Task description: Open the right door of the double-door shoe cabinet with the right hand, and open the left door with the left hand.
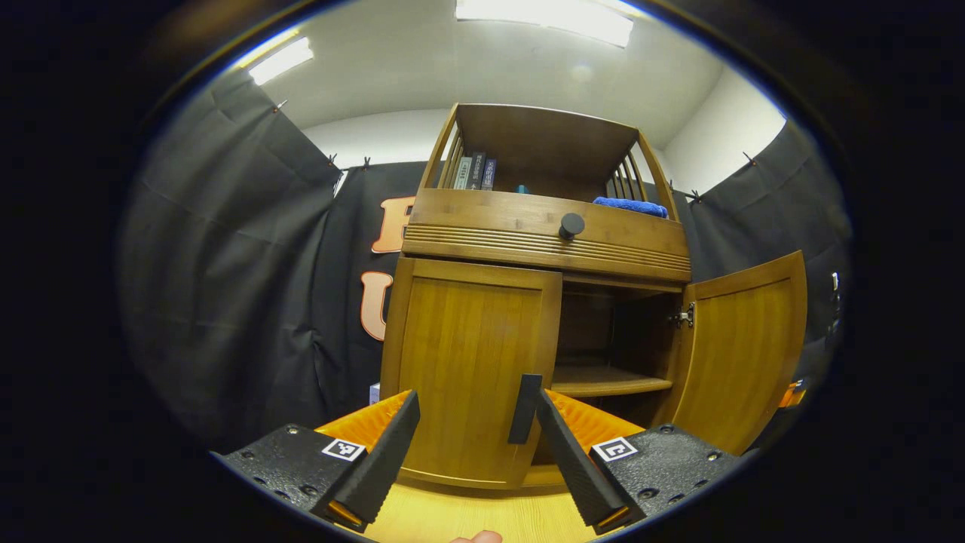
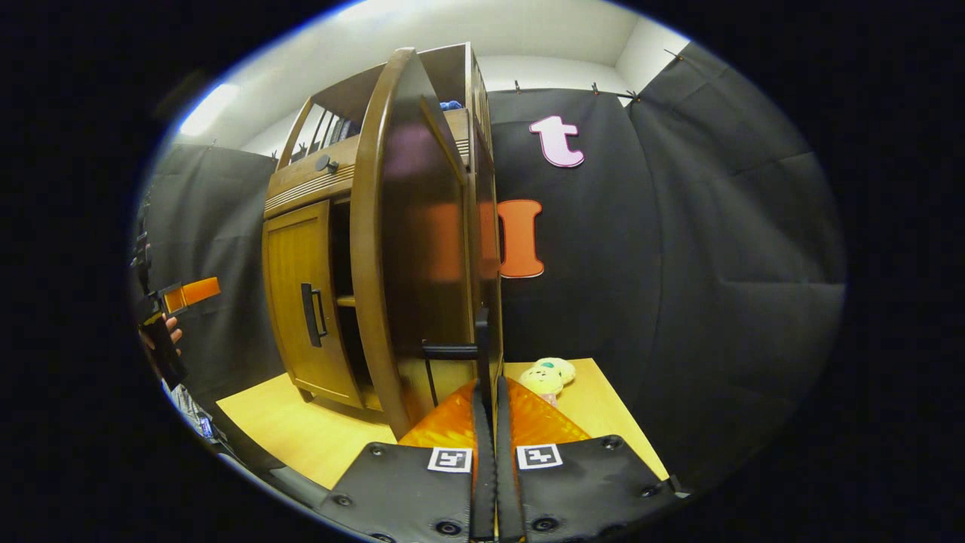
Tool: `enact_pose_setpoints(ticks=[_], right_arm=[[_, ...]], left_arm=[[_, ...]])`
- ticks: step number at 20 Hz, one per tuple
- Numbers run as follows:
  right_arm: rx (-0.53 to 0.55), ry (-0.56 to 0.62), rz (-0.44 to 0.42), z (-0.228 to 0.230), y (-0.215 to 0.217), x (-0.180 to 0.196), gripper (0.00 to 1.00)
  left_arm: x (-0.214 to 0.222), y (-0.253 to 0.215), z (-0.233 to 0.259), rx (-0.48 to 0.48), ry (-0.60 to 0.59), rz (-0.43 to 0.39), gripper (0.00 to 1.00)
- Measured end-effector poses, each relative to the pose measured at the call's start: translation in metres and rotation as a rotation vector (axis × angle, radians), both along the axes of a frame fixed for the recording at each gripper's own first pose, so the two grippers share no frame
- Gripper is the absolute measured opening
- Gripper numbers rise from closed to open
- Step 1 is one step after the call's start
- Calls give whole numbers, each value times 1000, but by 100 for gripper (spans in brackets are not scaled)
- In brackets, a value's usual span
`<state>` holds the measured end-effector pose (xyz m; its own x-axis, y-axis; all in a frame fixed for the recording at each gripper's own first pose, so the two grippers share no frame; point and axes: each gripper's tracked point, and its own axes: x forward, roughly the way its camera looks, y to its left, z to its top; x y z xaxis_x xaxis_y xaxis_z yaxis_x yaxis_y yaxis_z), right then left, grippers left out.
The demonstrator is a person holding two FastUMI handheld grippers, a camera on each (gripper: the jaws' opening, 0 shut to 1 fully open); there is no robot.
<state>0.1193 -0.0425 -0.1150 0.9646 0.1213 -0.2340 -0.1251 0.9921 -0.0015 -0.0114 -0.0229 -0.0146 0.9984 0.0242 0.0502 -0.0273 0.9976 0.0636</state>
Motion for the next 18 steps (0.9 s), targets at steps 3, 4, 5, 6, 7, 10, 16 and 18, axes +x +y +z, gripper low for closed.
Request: enact_pose_setpoints(ticks=[3,4,5,6,7,10,16,18], right_arm=[[4,5,30,1,-2,0,17],[10,5,36,0,-3,3,13],[17,4,43,0,-2,3,10],[23,3,48,0,-1,4,10],[29,0,53,1,-2,4,14],[44,-10,59,1,1,2,15],[61,-20,-11,0,-4,-17,15],[24,-48,-76,6,-13,-22,14]], left_arm=[[-2,-3,1,7,-5,4,94],[-2,-5,1,8,-6,5,91],[-1,-6,1,9,-8,5,91],[-3,-6,1,11,-10,5,94],[-3,-7,2,13,-12,4,94],[-4,-10,2,17,-13,-5,94],[-4,-21,-9,9,16,-37,92],[0,-33,-20,4,30,-59,95]])
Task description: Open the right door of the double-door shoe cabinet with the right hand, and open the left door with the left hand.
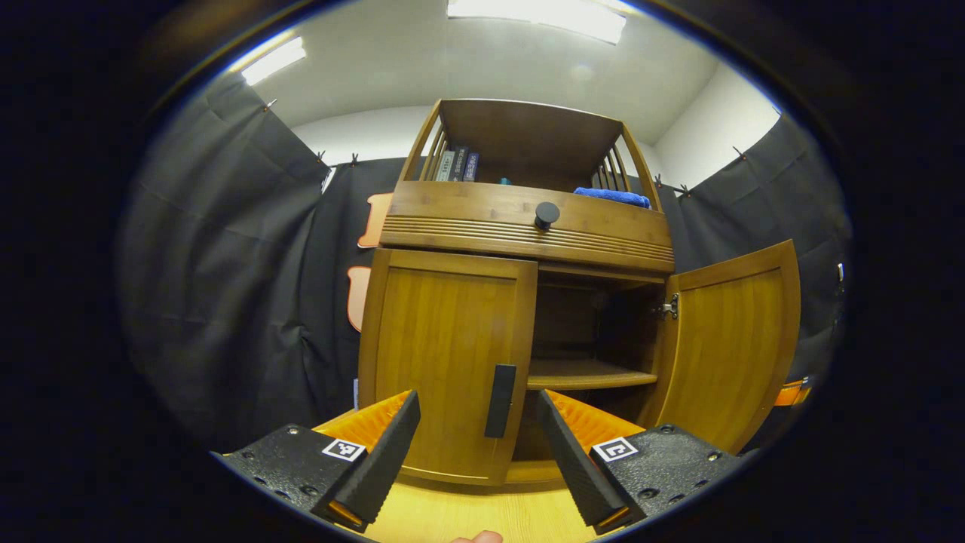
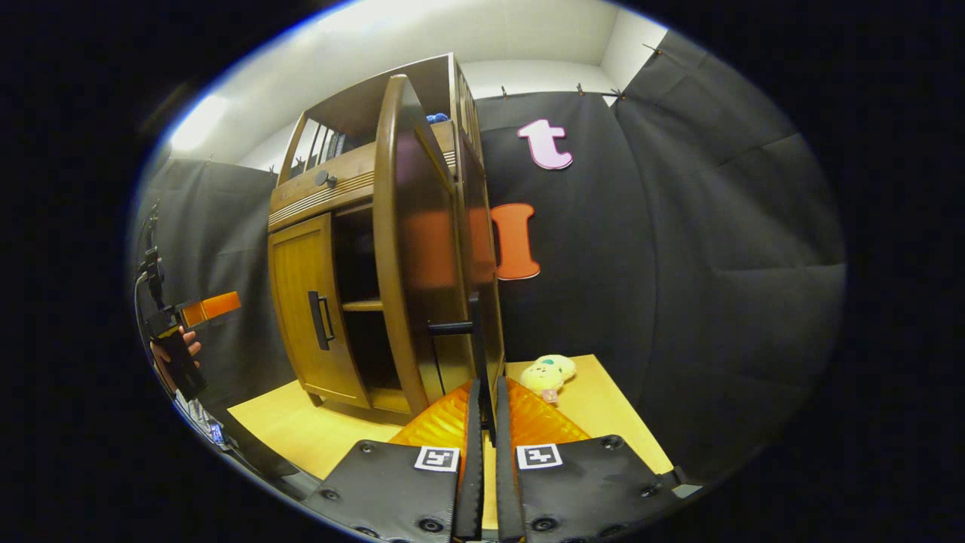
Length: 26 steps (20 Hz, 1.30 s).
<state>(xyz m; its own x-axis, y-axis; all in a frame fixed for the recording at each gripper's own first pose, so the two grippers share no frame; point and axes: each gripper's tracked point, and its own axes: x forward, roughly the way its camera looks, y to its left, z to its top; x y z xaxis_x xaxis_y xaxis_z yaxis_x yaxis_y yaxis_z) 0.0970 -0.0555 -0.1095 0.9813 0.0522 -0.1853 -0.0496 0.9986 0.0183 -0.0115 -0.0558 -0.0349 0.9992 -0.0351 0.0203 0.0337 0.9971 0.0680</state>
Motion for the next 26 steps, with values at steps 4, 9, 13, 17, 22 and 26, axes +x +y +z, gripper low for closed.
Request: enact_pose_setpoints(ticks=[4,9,13,17,22,26], right_arm=[[-17,-27,-151,12,-19,-20,14],[-33,-21,-236,17,-4,-50,0],[-17,-22,-268,18,9,-52,9],[-9,-72,-264,27,22,-48,41],[1,-56,-247,28,33,-44,98],[13,-67,-246,31,37,-38,98]], left_arm=[[23,-9,-9,0,-3,-46,92],[71,-14,-32,10,20,-94,91],[103,-17,-41,31,-6,-103,92],[133,-22,-62,31,42,-128,95],[159,-17,-87,42,57,-105,91],[180,-7,-107,35,100,-72,92]])
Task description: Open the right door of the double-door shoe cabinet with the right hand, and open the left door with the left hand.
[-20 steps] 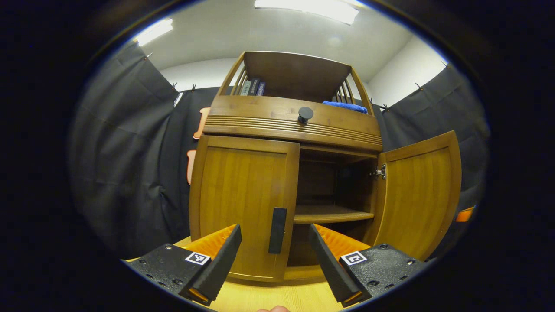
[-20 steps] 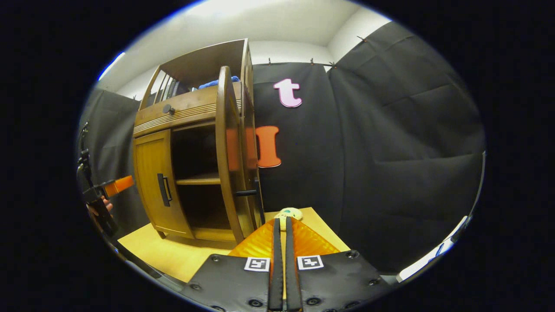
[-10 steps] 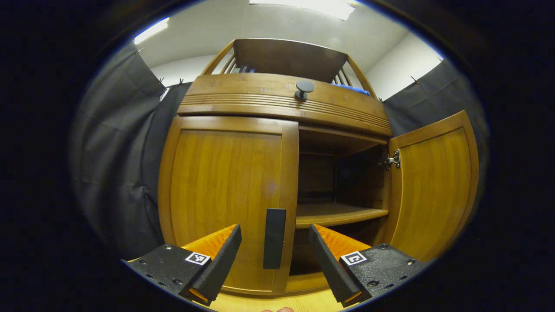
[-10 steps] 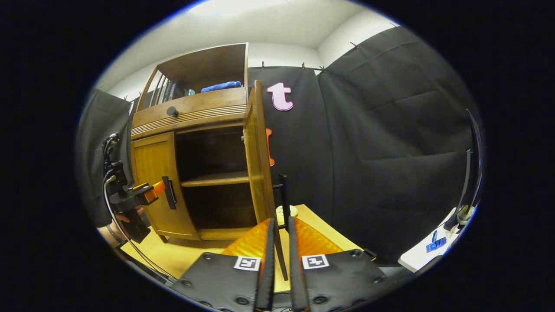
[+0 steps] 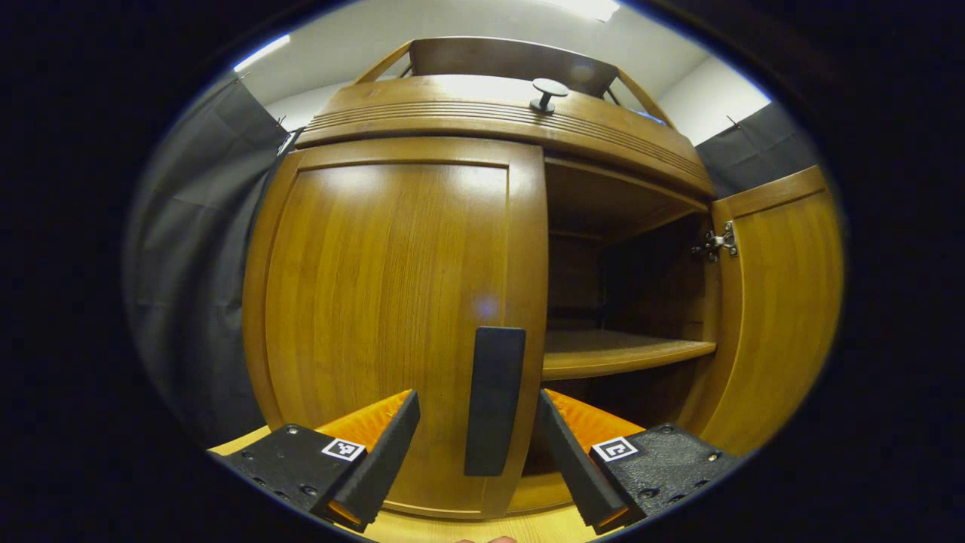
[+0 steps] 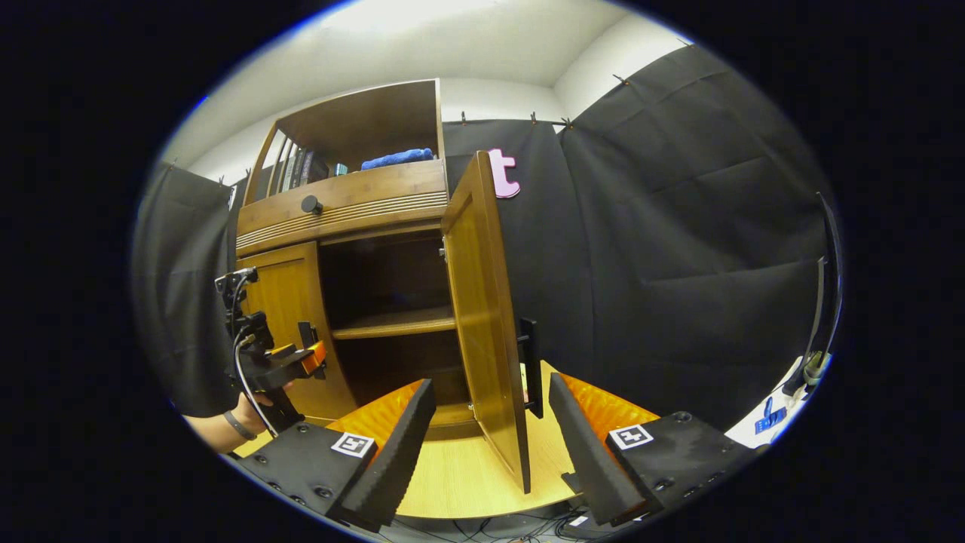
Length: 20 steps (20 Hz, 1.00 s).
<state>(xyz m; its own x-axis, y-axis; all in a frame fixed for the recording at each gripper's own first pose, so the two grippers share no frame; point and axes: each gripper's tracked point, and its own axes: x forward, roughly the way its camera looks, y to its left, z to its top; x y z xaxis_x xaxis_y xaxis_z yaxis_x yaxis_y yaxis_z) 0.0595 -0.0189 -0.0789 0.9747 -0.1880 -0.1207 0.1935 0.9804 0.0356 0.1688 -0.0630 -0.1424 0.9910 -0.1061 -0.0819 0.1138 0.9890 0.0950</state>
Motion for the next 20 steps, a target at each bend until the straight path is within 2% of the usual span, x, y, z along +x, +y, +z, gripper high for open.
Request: enact_pose_setpoints(ticks=[4,5,6,8,10,11,13,14,15,16,17,18,20], right_arm=[[-9,-5,-6,2,-3,-2,97],[-11,-10,-8,3,-4,-3,93],[-12,-18,-10,5,-4,-3,98],[-10,-30,-12,6,-6,-2,98],[-3,-43,1,7,-5,-1,98],[-1,-49,7,8,-5,1,98],[-3,-54,17,9,-6,3,98],[-7,-61,24,10,-6,3,89],[-9,-66,26,12,-9,5,89],[-12,-70,27,14,-11,5,98],[-13,-72,32,16,-12,5,98],[-16,-68,38,17,-12,7,100],[-36,-56,47,18,-15,8,98]], left_arm=[[19,8,-7,4,16,19,90],[17,8,-6,-3,4,19,89],[17,8,-6,2,0,16,87],[17,8,-2,1,3,4,84],[16,-8,-3,-14,8,-19,69],[16,-19,-5,-22,9,-46,56],[14,-19,-6,3,3,-26,31],[16,-19,-6,-6,9,-22,29],[18,-20,-7,-8,23,-20,24],[16,-19,-8,5,33,-20,23],[16,-20,-8,22,33,-20,24],[16,-20,-7,33,37,-14,20],[12,-18,-5,36,55,1,20]])
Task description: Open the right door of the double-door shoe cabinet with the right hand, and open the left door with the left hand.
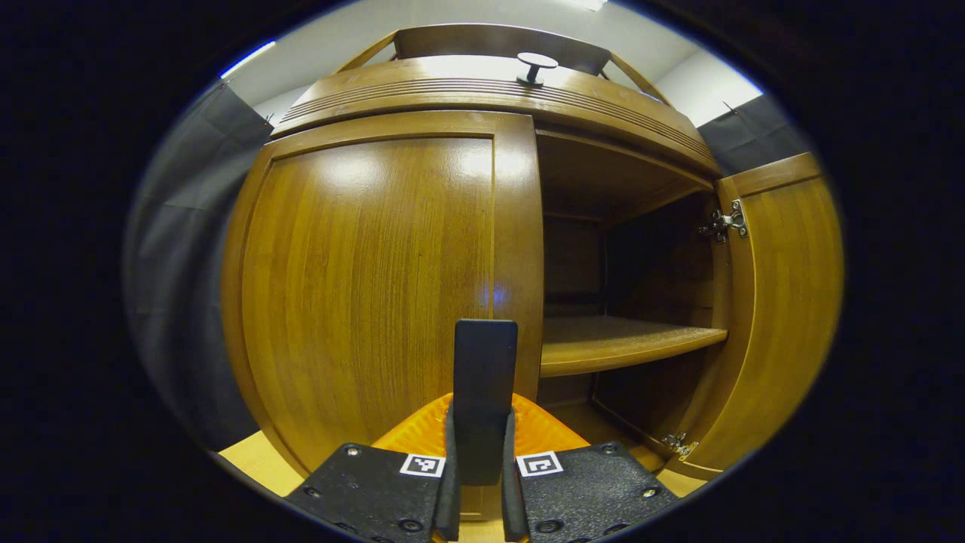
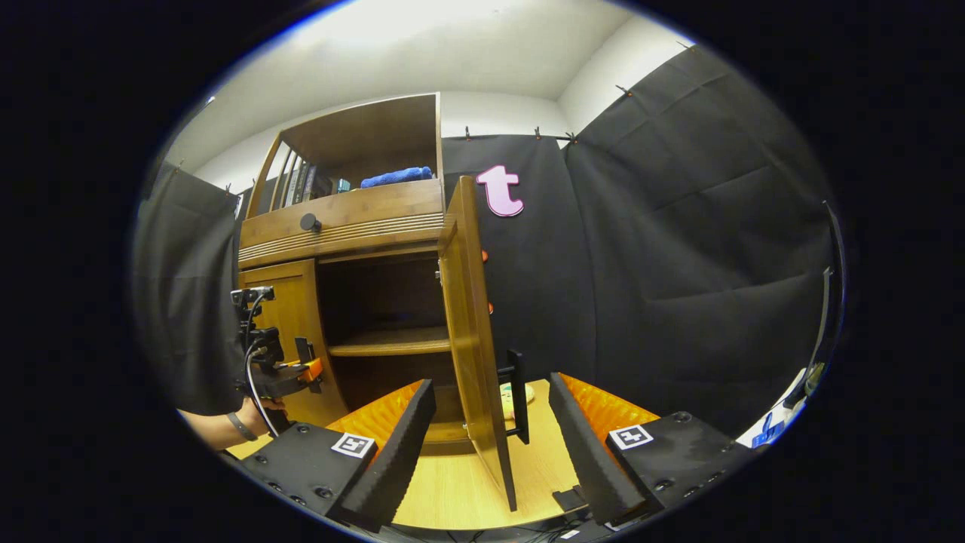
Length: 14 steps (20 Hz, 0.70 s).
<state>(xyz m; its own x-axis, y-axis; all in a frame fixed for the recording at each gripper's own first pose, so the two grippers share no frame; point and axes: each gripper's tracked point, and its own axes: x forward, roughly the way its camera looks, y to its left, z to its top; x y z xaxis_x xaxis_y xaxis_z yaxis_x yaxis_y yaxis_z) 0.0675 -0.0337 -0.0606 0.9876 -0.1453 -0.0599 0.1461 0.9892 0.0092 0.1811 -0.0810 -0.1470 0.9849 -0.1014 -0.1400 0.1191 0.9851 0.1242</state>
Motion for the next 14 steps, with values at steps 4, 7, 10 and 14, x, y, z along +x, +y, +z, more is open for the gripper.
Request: enact_pose_setpoints(ticks=[4,7,10,14], right_arm=[[-49,-10,12,6,3,4,88],[-47,-11,51,6,17,6,89],[-54,-9,60,4,19,7,98],[-27,-9,97,2,32,6,98]], left_arm=[[-26,5,11,26,8,18,22],[-51,14,16,33,24,66,22],[-70,23,25,25,35,78,21],[-106,41,36,7,46,73,20]])
